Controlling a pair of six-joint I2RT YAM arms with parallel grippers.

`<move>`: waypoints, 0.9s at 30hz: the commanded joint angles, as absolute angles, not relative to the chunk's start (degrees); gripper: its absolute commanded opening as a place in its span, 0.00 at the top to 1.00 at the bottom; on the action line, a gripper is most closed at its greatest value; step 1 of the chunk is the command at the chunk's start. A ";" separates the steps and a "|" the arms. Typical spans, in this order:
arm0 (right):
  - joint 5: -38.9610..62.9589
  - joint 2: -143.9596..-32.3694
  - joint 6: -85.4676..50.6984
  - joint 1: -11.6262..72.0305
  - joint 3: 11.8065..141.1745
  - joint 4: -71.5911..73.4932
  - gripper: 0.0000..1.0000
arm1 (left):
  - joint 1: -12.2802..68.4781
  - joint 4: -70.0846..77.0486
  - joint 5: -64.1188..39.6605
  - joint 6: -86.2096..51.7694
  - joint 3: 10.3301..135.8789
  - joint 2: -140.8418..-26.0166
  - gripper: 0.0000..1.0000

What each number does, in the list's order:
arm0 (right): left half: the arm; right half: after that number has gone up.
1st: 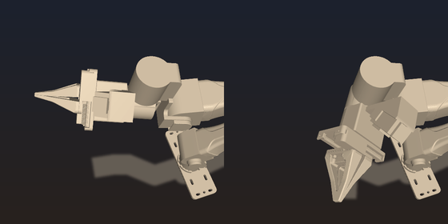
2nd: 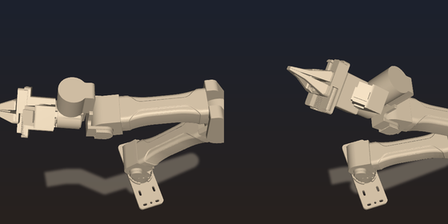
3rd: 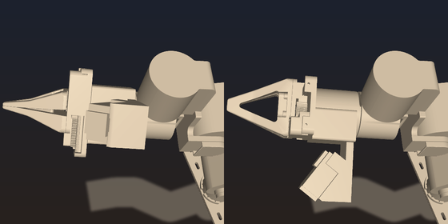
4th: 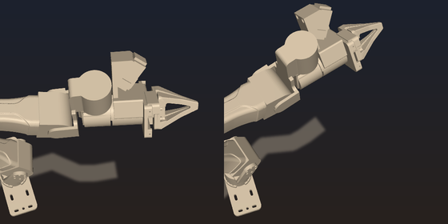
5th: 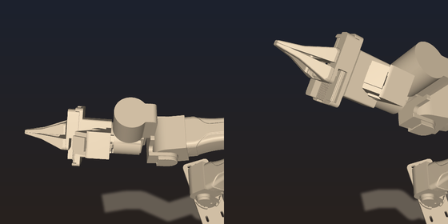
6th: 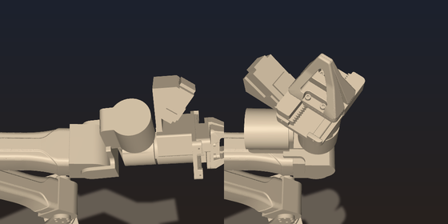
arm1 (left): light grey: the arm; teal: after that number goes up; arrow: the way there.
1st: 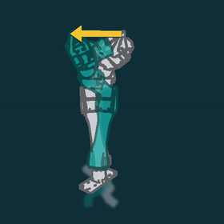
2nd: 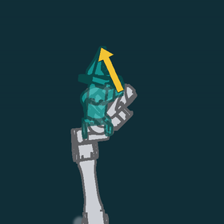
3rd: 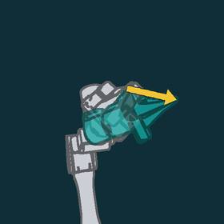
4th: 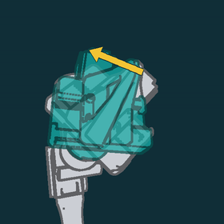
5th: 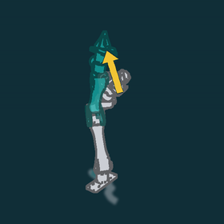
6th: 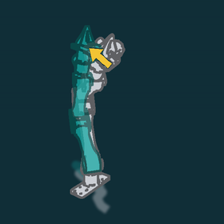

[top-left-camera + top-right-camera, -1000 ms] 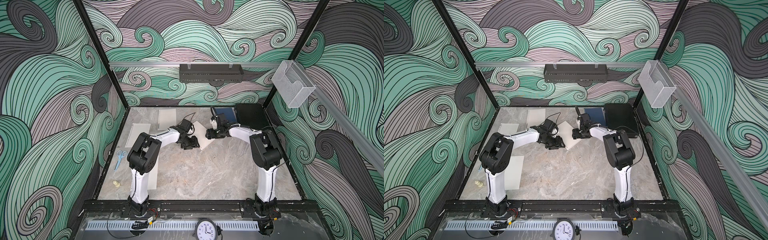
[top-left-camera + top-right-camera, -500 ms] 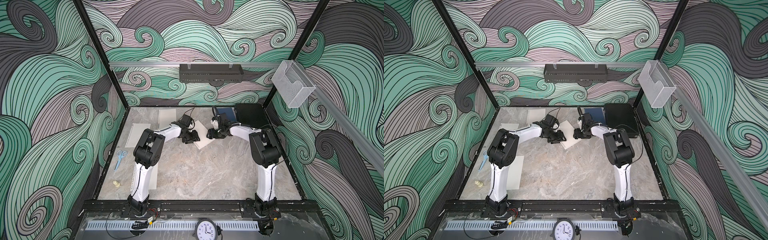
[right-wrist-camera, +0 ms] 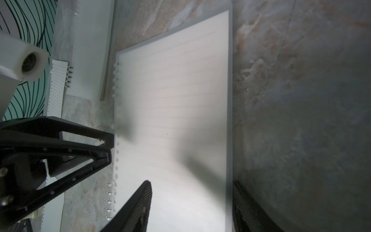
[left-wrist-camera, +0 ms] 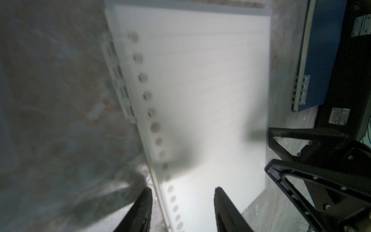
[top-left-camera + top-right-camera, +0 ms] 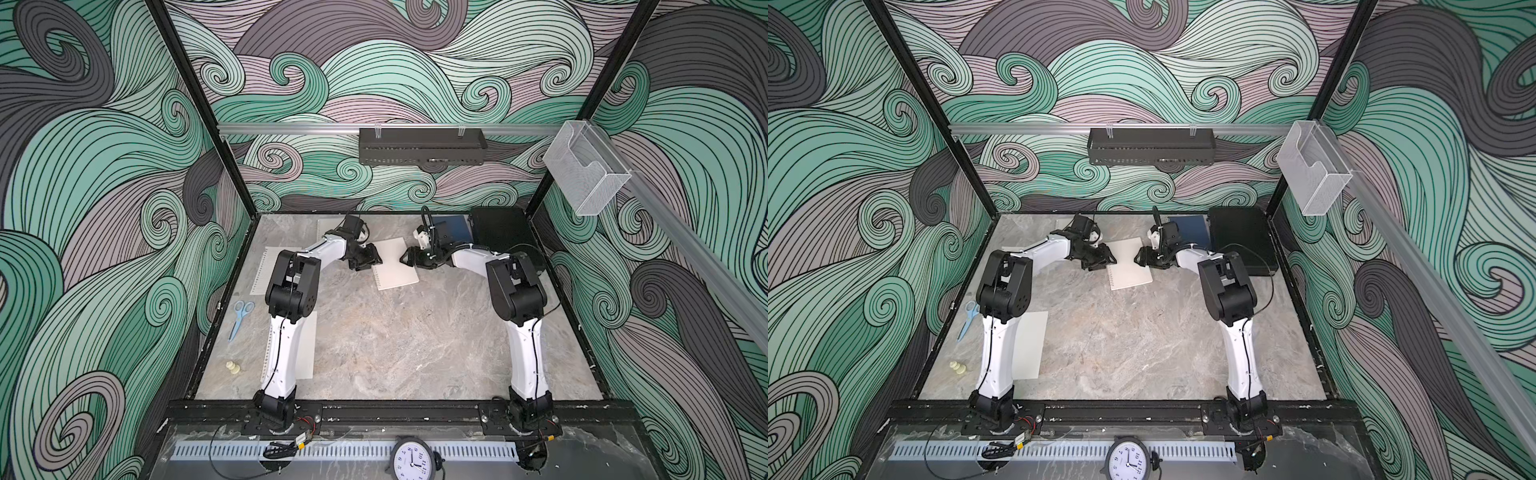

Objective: Tear off pages from different notebooks
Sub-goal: Adjust the notebook at the center of the board, then move the notebook to the center of the board.

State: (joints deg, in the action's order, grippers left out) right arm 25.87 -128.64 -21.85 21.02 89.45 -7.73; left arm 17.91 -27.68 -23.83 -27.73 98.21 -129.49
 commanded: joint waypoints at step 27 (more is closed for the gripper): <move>18.39 -120.96 -19.70 22.39 79.60 -13.62 0.30 | 20.32 -35.24 -12.91 -21.68 86.76 -113.44 0.39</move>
State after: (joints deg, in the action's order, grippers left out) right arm 22.87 -123.11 -22.33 22.20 82.32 -8.47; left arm 17.89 -34.70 -16.75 -21.89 89.34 -116.95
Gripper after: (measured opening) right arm 0.699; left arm 0.607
